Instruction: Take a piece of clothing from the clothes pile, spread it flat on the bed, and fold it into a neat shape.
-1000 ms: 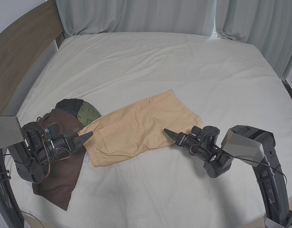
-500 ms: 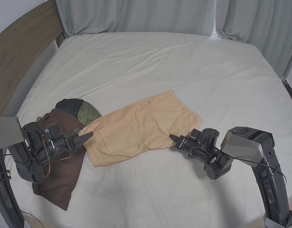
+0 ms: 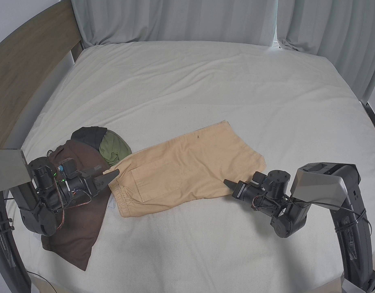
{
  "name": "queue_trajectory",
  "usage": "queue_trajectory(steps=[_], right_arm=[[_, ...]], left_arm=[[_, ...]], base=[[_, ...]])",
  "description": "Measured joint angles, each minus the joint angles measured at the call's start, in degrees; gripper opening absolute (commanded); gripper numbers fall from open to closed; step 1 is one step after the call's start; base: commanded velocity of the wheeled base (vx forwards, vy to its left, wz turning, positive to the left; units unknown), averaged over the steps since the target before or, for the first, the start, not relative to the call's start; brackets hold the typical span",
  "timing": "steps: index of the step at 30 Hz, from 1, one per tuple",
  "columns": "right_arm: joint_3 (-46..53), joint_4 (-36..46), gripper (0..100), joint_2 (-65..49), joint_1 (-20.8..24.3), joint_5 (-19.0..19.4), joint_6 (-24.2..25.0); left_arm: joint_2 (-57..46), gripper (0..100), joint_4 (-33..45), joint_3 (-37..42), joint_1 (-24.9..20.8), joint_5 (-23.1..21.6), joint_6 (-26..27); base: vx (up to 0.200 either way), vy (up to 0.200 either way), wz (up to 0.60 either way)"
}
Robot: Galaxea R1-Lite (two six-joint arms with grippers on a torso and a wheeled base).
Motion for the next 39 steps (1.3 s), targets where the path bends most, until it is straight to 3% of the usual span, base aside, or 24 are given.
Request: queue_trajectory(steps=[7,39], right_arm=[[7.67,-3.96,0,-2.84,0.06,-0.02,-0.40],[36.77,-4.67,0,-11.91,-0.20,-0.94,-7.90]], left_arm=[[0.00,100,0.00,0.11,-0.07,0.00,0.00],[0.24,100,0.01,0.15,-0.35,-0.38,-0.24]], base=[[0.000,0.000,0.00],[0.000,0.000,0.00]])
